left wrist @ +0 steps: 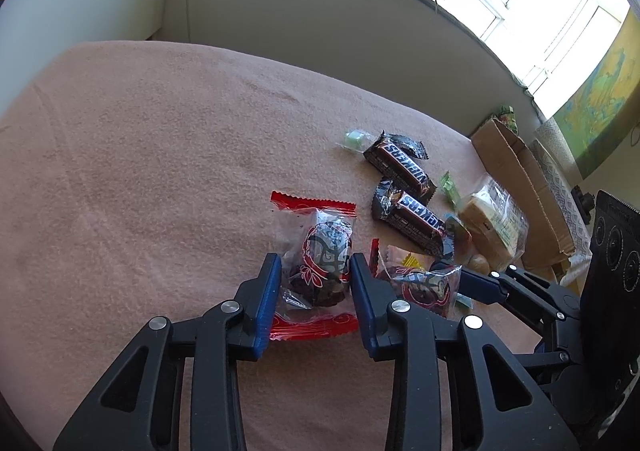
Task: Organize snacks
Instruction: 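Lower the right tool onto the red-wrapped candy packet and close it, then lift the red candy packet with the right tool and carry it over the box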
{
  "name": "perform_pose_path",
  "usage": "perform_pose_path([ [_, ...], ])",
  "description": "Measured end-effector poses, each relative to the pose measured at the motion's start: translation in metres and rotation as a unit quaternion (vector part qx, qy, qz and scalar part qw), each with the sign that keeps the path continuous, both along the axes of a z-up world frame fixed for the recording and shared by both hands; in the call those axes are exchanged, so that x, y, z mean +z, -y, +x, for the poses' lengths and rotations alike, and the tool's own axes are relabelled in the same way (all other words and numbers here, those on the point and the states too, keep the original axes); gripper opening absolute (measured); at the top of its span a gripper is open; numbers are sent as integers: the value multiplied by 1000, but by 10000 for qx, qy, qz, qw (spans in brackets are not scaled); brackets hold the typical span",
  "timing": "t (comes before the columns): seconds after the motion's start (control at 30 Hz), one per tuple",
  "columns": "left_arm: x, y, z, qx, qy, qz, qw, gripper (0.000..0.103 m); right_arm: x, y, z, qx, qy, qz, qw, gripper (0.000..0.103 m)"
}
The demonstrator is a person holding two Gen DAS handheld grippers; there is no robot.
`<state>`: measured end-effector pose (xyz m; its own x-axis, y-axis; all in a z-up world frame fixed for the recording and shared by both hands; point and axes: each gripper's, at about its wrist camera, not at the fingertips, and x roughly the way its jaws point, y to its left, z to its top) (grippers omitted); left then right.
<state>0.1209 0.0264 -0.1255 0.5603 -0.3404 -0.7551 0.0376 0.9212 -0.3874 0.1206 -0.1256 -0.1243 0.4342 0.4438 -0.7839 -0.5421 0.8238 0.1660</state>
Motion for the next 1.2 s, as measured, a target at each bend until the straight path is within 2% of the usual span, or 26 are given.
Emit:
perform_pose_path([
  [0.13,1,-2,-3,33,31,1,10000,33,-3,-1,-1,35,7,-5,10000,53],
  [0.27,3,-4,-6,77,68,12,9999,33,1,6,-3,-16,-28,171,9998,44],
  [0.5,7,-6,-11,110,143,40,9998,32,2,11,-8,-24,0,241,9997,41],
  [0.6,4,-5,-10,104,112,65,9999,32,0,7,-10,161,-15,149,9998,41],
  [0.7,1,-5,-9,116,93,48,9999,32,2,-2,-10,252,69,-65,9996,48],
  [0.77,1,-6,-9,120,96,22,9999,32,0,-8,-8,262,136,-256,9992,60],
  [0.9,1,-7,-9,107,112,21,9999,32,-8,-16,-1,283,109,-299,9991,61],
  [0.93,1,-8,-10,107,116,17,9999,32,-8,-17,1,280,104,-254,9992,58],
  [0.97,1,-7,-10,107,116,18,9999,32,-9,-17,2,305,45,-196,9993,51],
  [1.2,9,-9,-15,156,234,-4,9996,32,0,-9,0,184,48,49,9998,41],
])
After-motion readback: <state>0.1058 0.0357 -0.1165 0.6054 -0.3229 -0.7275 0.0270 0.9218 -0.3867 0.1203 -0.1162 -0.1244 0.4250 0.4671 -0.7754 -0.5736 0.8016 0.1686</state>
